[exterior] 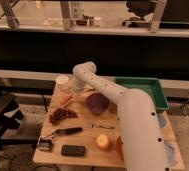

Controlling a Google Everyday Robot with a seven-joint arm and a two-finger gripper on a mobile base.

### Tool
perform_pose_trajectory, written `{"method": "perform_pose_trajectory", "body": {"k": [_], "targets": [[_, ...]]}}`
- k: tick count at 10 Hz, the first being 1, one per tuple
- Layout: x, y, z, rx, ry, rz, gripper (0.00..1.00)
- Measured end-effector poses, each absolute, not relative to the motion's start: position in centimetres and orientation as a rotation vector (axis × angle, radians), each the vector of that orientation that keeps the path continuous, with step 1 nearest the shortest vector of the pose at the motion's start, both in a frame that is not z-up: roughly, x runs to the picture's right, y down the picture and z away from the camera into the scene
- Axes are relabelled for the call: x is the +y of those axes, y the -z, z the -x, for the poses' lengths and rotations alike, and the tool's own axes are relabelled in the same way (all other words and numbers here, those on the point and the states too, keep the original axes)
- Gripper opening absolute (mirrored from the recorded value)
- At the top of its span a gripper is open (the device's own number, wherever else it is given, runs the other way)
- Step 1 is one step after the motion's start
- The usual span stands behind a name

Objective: Place pepper in table surface

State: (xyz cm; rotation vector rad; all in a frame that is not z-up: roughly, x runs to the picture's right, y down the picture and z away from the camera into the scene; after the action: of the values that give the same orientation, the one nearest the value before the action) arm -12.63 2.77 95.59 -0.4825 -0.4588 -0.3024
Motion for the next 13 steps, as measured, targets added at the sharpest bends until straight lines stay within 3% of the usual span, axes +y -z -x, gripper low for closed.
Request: {"method": "perform_pose_trajectory", "body": {"k": [13], "targets": [[1.2, -94.1, 11.9, -0.436, 0.292, 0.446, 0.80]]}}
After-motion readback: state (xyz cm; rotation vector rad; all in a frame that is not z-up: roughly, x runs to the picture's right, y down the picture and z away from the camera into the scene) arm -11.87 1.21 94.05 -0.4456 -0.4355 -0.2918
